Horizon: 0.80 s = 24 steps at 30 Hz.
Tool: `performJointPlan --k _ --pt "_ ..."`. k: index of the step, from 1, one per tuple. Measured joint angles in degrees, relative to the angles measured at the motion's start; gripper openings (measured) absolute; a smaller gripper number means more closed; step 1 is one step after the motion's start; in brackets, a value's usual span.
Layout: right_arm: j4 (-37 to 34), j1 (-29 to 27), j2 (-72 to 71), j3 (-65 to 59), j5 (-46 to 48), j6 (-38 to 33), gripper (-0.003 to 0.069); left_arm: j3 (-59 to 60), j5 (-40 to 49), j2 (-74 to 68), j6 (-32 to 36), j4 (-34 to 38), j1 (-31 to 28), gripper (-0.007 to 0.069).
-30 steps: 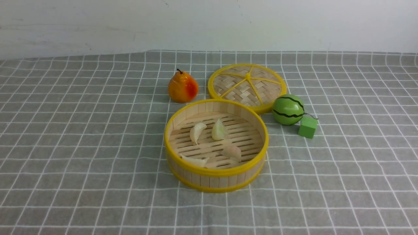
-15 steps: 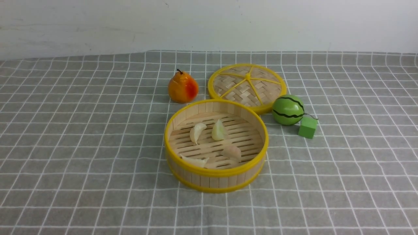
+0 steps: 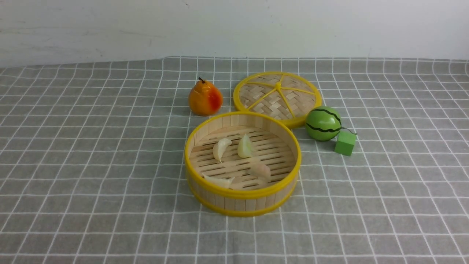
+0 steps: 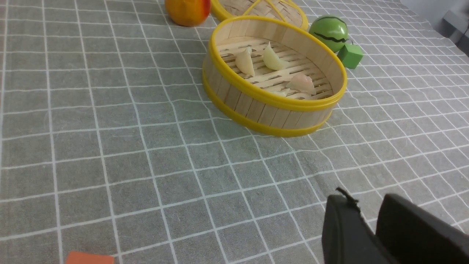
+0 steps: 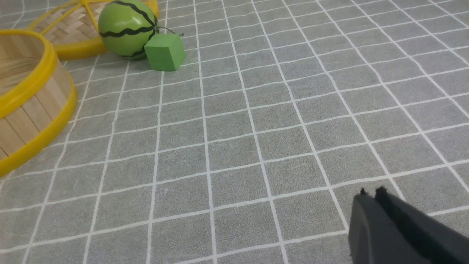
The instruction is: Put the dumplings into the steamer on the table with the grey tablecloth.
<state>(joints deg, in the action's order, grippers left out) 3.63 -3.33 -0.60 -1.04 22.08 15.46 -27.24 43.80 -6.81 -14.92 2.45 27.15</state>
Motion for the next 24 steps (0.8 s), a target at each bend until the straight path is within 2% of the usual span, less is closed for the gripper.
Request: performJointPlan --k 8,11,15,18,24 --pt "0.0 0.0 0.0 0.0 0.0 0.05 0.0013 1.57 -1.79 0.0 0.0 -0.62 0.0 0.0143" --pt "0.0 0.0 0.0 0.0 0.0 0.05 0.002 6.04 -12.85 0.07 -0.06 -2.01 -2.2 0.0088" --pt "0.0 0.0 0.0 0.0 0.01 0.05 0.0024 12.14 -26.76 1.31 -0.06 -2.45 -8.78 -0.0015" --pt "0.0 0.0 0.0 0.0 0.01 0.05 0.0032 18.72 -35.69 4.1 -0.06 -2.45 -16.47 -0.0014" --pt "0.0 0.0 0.0 0.02 0.12 0.05 0.0039 26.54 -37.79 7.4 -0.06 -2.45 -25.67 -0.0014"
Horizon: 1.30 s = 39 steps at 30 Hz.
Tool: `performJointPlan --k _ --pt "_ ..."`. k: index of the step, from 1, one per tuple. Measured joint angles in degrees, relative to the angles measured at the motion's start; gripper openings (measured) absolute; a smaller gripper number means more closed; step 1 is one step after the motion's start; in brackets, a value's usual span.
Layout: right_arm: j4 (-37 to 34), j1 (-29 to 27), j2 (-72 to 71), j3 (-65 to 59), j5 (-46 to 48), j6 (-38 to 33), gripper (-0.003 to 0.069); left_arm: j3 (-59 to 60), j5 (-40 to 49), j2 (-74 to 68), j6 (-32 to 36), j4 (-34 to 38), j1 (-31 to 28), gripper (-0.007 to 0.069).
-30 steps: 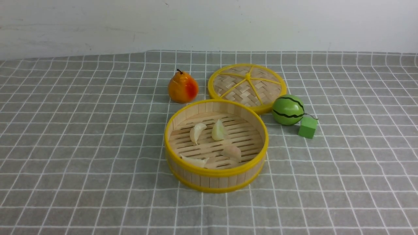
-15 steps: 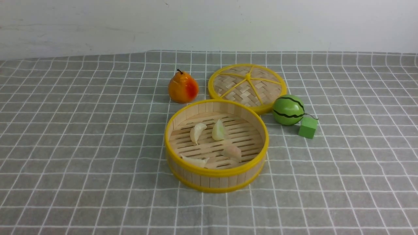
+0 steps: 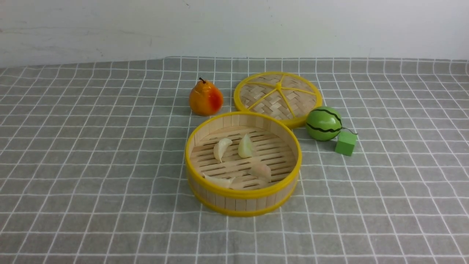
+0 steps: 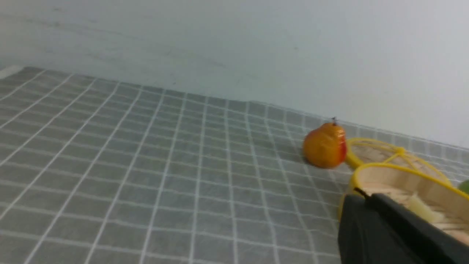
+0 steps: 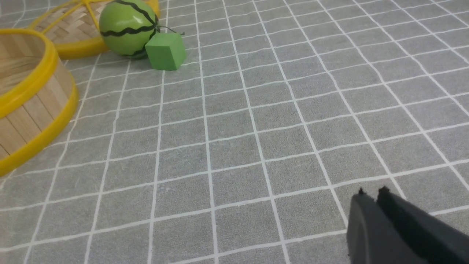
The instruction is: Put the dumplings into the steamer on the table with the grey tablecloth.
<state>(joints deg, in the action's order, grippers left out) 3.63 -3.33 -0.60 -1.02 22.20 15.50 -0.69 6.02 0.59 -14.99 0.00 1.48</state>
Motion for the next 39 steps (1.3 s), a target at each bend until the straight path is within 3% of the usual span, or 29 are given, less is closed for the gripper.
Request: performJointPlan --k 5,14,39 --pt "0.0 0.0 0.0 0.0 0.0 0.0 0.0044 2.26 4.8 0.0 -0.05 0.0 -3.75 -0.0014" --pt "0.0 0.0 -0.05 0.0 0.0 0.06 0.006 2.44 14.74 0.0 0.58 0.0 -3.79 -0.0014" --pt "0.0 0.0 -0.05 0.0 0.0 0.06 0.0084 2.44 15.0 0.0 2.64 0.0 -3.79 -0.0014"
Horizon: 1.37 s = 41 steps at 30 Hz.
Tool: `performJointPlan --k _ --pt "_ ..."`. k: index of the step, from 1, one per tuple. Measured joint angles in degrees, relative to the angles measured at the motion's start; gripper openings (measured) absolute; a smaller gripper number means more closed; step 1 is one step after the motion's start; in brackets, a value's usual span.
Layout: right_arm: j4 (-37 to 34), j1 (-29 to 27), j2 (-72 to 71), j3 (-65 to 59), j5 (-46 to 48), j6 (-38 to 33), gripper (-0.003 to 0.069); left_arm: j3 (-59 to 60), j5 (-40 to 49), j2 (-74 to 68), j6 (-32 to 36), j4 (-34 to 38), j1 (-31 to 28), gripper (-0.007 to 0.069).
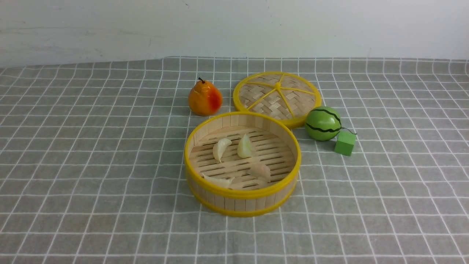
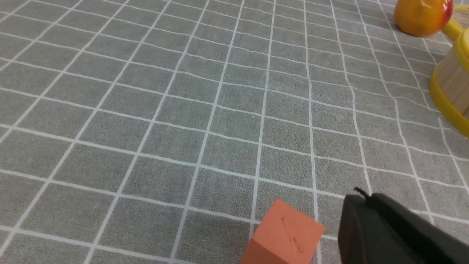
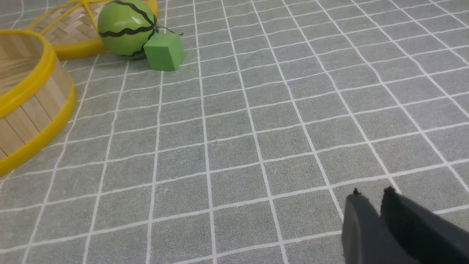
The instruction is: Put the dumplings into the steamer on the table with the grey tablecloth.
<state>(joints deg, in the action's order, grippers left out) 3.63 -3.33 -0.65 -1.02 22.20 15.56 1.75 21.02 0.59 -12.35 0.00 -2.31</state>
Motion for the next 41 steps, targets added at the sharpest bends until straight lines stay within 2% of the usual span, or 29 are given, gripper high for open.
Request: performJointPlan --k 41 --pt "0.0 0.0 0.0 0.0 0.0 0.0 0.0111 0.0 0.12 0.0 0.02 0.0 0.0 -0.0003"
